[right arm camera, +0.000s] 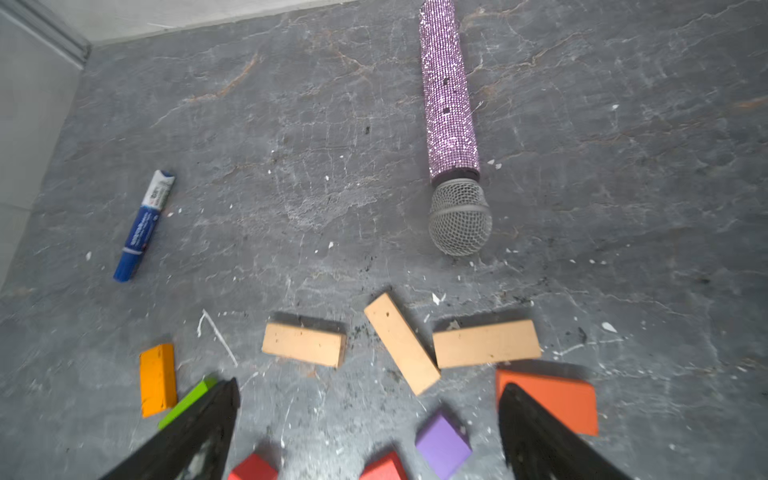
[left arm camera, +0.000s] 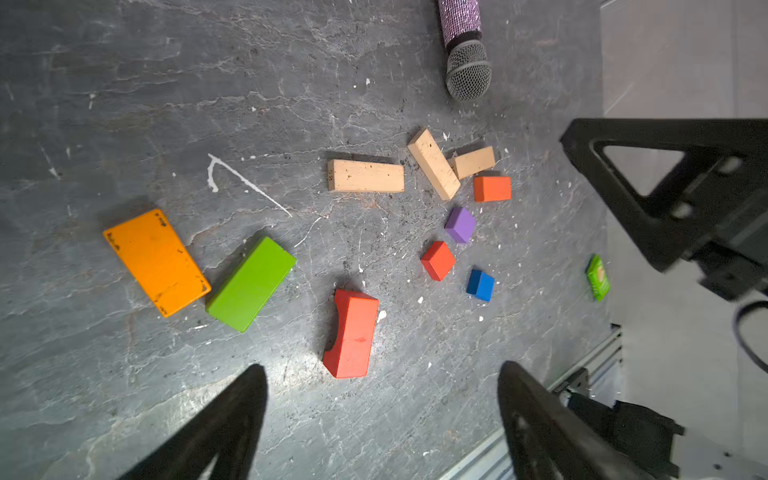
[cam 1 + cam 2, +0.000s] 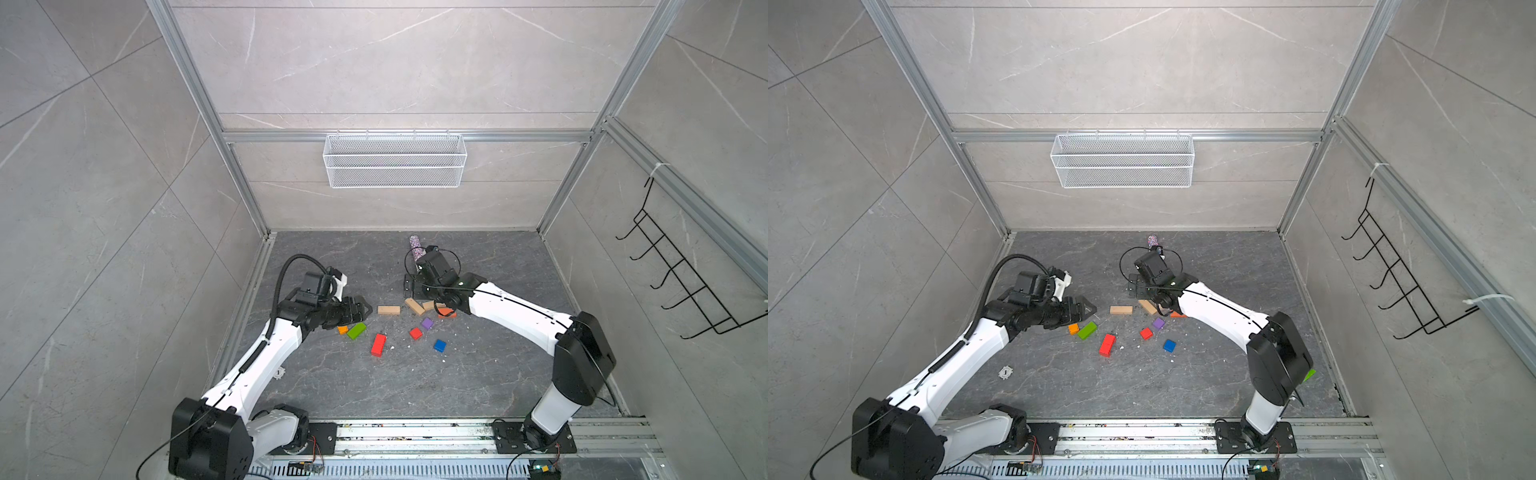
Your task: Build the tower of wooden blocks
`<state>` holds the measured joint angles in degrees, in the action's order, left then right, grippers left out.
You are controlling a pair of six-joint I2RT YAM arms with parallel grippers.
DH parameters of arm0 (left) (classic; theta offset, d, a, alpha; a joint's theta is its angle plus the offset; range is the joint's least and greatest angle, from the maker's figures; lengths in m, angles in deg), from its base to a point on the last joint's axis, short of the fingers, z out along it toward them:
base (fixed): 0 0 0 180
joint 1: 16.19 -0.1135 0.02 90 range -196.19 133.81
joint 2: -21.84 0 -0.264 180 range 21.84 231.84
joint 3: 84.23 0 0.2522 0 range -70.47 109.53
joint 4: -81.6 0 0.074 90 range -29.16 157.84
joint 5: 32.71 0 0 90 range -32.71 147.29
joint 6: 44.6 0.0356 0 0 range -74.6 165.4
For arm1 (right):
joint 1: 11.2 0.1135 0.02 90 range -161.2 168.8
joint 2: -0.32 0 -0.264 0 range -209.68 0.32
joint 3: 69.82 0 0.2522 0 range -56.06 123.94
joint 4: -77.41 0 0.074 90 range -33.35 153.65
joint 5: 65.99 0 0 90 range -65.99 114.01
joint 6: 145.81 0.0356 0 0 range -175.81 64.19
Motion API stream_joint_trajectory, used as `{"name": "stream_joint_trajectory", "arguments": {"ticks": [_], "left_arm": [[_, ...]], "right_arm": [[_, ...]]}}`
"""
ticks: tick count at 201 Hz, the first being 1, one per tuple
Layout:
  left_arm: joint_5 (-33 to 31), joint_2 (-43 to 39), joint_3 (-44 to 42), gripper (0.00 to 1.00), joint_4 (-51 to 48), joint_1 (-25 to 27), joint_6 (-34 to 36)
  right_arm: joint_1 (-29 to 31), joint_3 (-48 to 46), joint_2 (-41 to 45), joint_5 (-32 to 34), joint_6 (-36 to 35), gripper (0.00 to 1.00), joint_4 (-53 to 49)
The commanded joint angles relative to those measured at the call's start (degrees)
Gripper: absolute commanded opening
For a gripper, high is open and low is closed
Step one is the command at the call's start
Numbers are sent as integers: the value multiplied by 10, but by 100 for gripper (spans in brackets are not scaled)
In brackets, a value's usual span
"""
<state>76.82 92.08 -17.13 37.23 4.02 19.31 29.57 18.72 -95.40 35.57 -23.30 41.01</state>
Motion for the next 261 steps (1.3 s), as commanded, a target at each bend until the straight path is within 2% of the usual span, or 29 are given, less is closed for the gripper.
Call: {"name": "stream_joint_trajectory", "arguments": {"ticks": [1, 20, 55, 86, 121, 162, 220, 261], "left_arm": [[-78, 59, 50, 82, 18, 33, 26], [-97, 121, 93, 83, 18, 56, 71], [-123, 215, 165, 88, 8, 78, 149], [-113, 290, 228, 91, 3, 93, 226], [-125, 366, 308, 95, -28, 112, 280], [-118, 413, 342, 94, -20, 136, 338], [-147, 480, 405, 96, -45, 173, 369], [-169, 525, 433, 94, -51, 191, 351]], "right_arm": [[0, -49, 61, -38, -42, 99, -2], [-4, -92, 118, -34, -43, 99, -13], [-16, -146, 182, -75, -36, 99, -26], [-18, -186, 231, -82, -29, 99, -25], [-19, -195, 259, -108, -18, 99, -42], [-18, -225, 284, -119, -2, 99, -35], [-21, -250, 302, -116, 37, 99, -33], [-25, -261, 312, -116, 47, 99, -28]]}}
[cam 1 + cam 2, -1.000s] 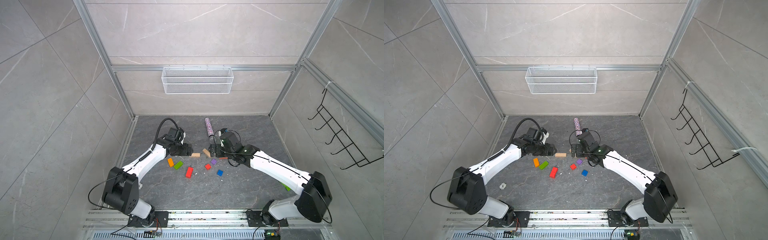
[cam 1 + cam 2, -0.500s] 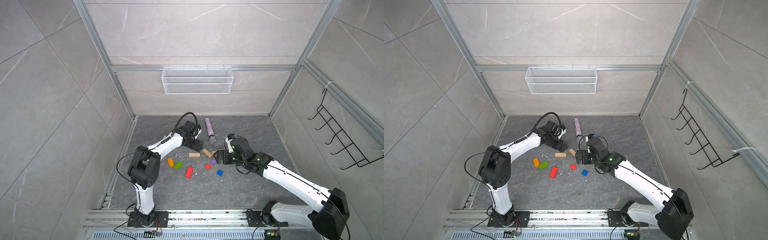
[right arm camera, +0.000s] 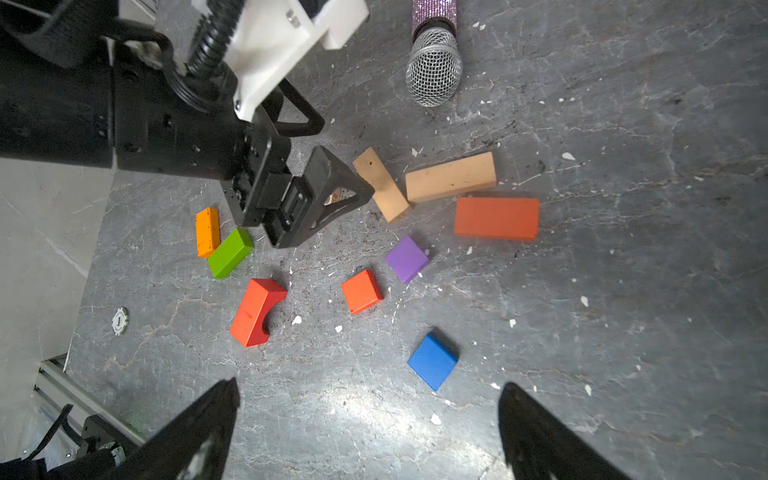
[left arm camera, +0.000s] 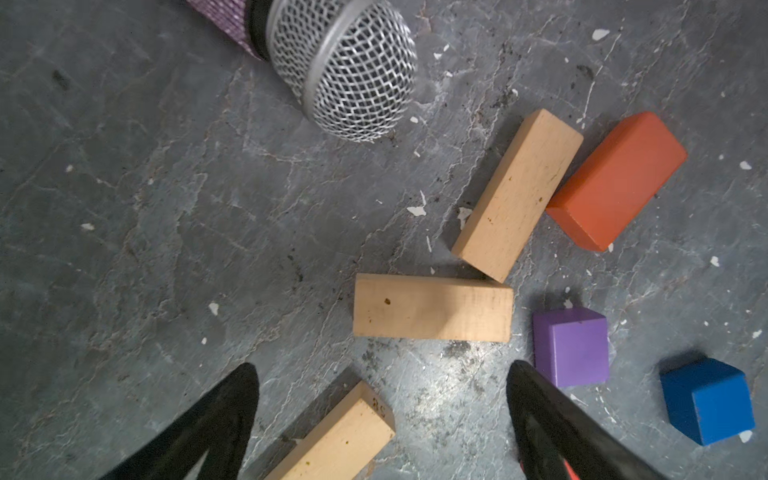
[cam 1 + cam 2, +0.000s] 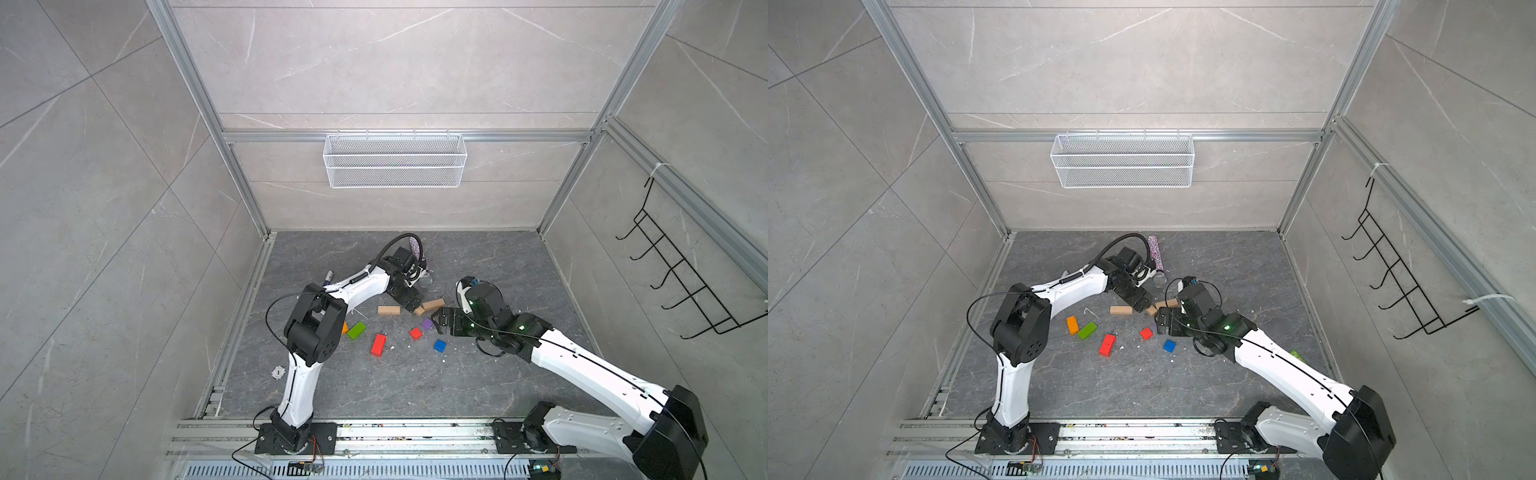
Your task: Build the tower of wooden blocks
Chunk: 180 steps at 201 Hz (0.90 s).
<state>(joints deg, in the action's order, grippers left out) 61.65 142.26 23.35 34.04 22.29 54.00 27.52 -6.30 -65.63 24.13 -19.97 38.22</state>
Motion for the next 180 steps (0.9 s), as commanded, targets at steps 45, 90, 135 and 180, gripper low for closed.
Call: {"name": "stream_joint_trajectory", "arguments": {"ticks": [45, 90, 135, 180], "left_arm": [[-23, 36, 37, 92, -18, 22, 5], [-14, 47, 51, 92, -26, 26, 5], [-19, 59, 57, 92, -31, 29, -3], [-25, 75, 65, 91, -34, 34, -10]], "right_arm": [[-8, -7, 9, -1, 11, 99, -12], [-9, -3, 1, -2, 8, 99, -12], [-9, -6, -2, -2, 8, 99, -10], [-10, -8, -3, -5, 8, 99, -10]]}}
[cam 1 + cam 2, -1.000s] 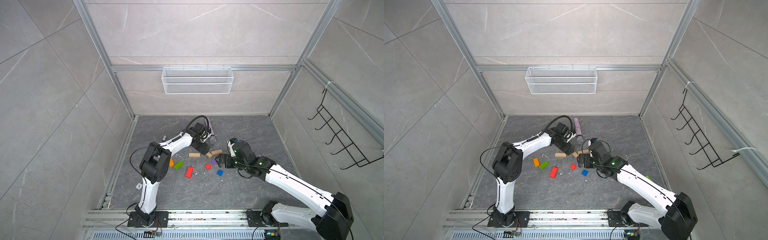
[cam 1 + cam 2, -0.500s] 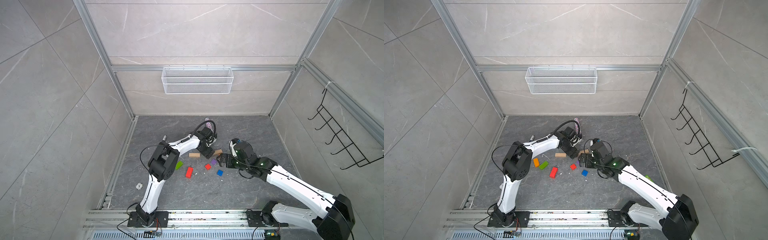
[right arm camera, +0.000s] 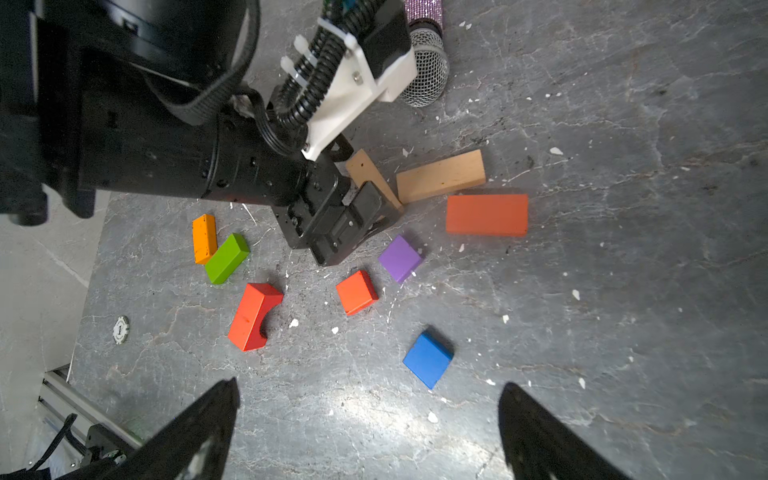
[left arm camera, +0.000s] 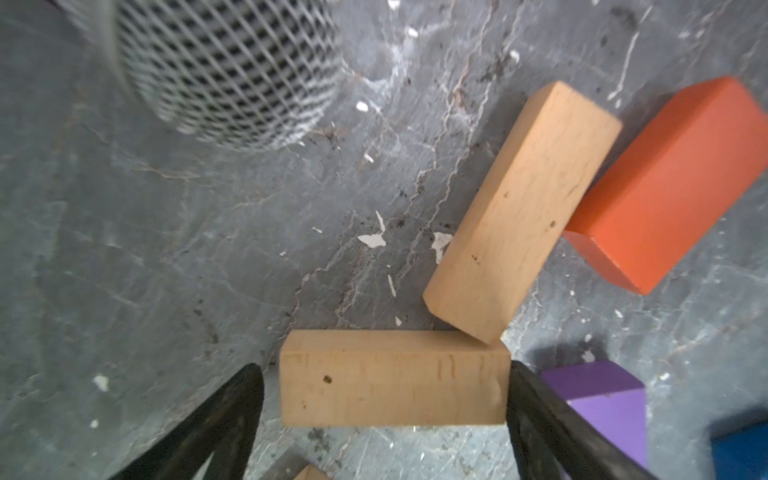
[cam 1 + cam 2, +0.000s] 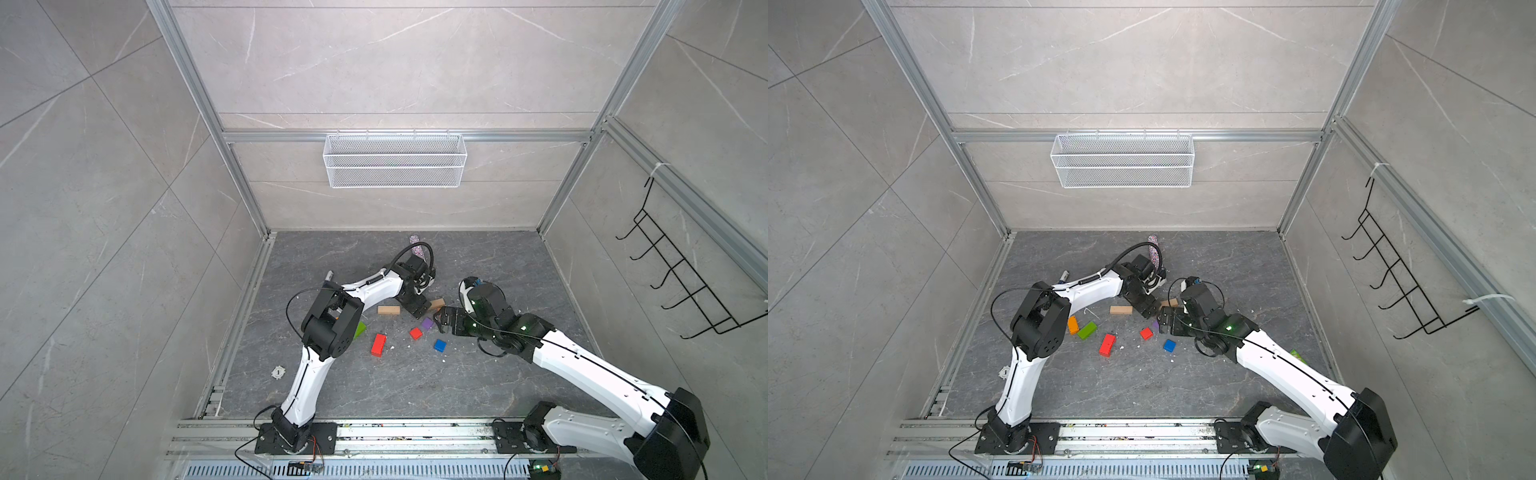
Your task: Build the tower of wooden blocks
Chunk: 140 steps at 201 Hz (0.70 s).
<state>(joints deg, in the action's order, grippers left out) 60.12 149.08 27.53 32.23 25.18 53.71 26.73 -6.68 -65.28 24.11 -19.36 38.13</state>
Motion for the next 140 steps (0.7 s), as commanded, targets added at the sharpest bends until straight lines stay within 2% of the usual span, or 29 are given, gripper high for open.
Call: {"name": "stream_joint_trajectory", "arguments": {"ticks": [1, 82, 122, 140], "left_arm": [[-10, 6, 23, 91, -15, 6, -7], [-36, 27, 37, 87, -21, 16, -18], [-43, 31, 37, 80, -22, 16, -32], [-47, 29, 34, 75, -21, 16, -39]], "right_arm": [[-2, -4, -7, -4, 2, 99, -9], [-4, -9, -5, -4, 1, 99, -8], [-5, -10, -1, -2, 0, 99, -11], [-6, -11, 3, 1, 1, 99, -12]]}}
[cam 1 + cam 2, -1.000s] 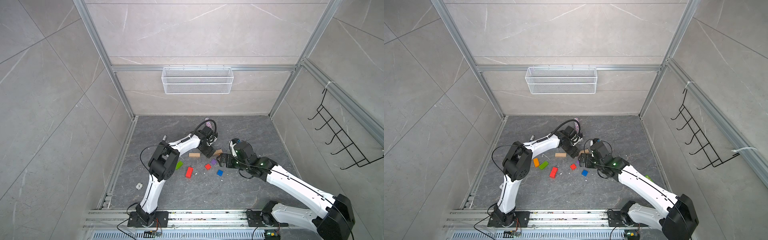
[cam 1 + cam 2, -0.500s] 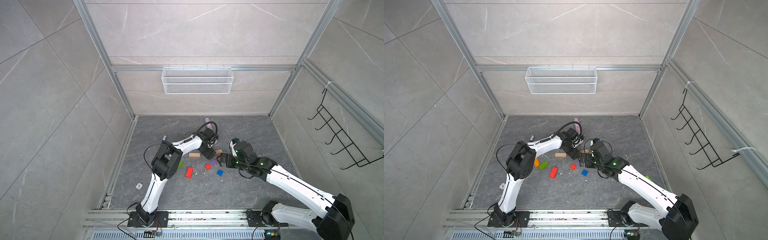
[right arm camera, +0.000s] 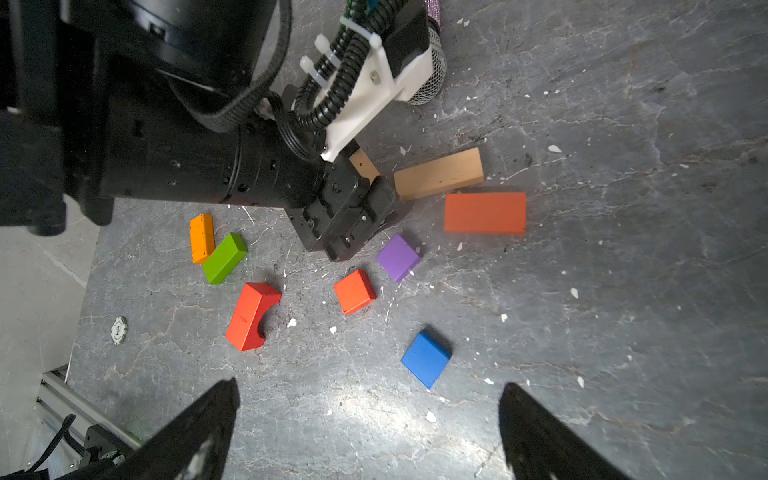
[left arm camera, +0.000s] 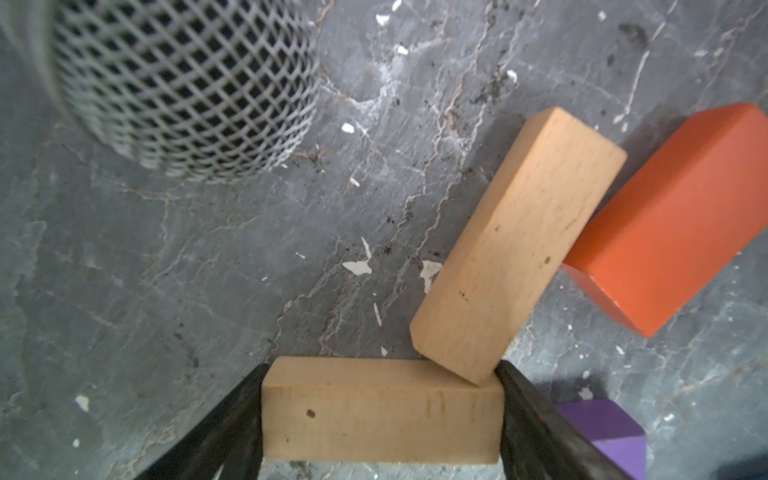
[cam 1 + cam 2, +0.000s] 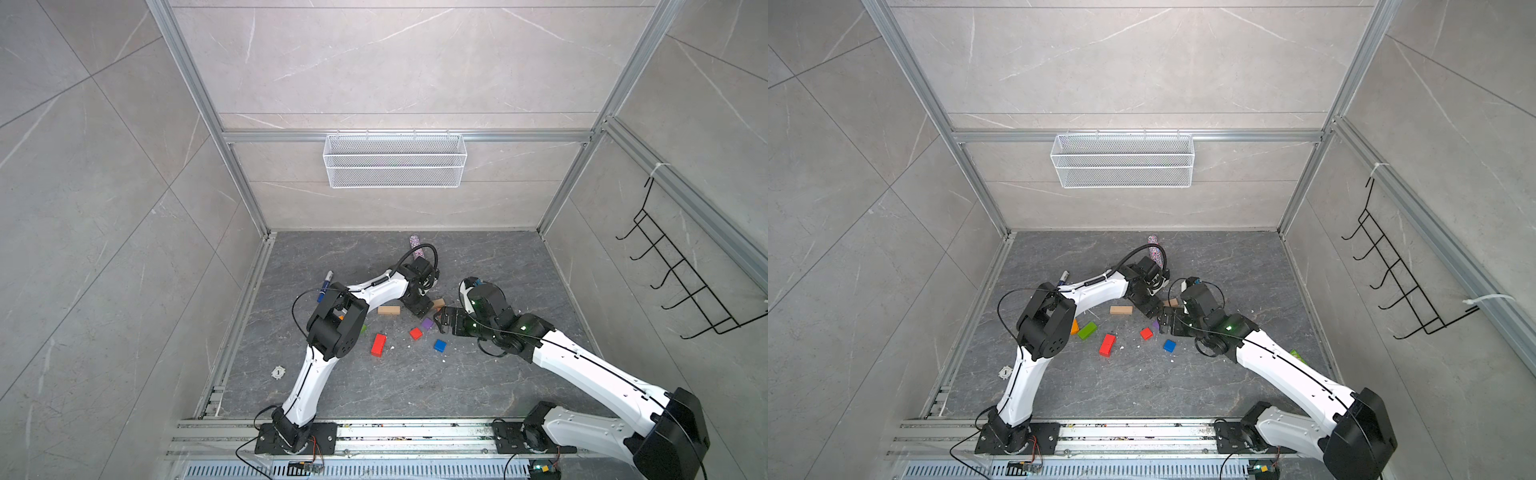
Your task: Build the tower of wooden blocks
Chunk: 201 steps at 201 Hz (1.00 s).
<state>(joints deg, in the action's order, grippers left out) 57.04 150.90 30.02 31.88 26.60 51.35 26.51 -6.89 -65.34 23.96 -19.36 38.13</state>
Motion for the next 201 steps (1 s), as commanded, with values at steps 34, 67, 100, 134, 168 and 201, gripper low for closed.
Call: {"name": "stream_joint_trajectory", "arguments": {"ticks": [34, 67, 100, 134, 168, 201], "left_arm": [[-25, -4, -8, 68, -5, 2, -48], [-14, -24, -15, 62, 12, 2, -96], [-23, -45, -13, 60, 9, 2, -146], [-48, -78, -13, 59, -17, 3, -203], [-86, -123, -19, 59, -59, 4, -260], [-110, -178, -63, 59, -75, 5, -324]], "right_arm": [[-4, -11, 13, 8, 5, 99, -13], [-4, -23, 29, 18, 9, 99, -1], [-4, -33, 54, 30, 9, 99, 4], [-5, -31, 51, 37, 1, 99, -5], [-5, -34, 43, 30, 1, 99, 5], [-5, -35, 34, 25, 0, 99, 16]]}}
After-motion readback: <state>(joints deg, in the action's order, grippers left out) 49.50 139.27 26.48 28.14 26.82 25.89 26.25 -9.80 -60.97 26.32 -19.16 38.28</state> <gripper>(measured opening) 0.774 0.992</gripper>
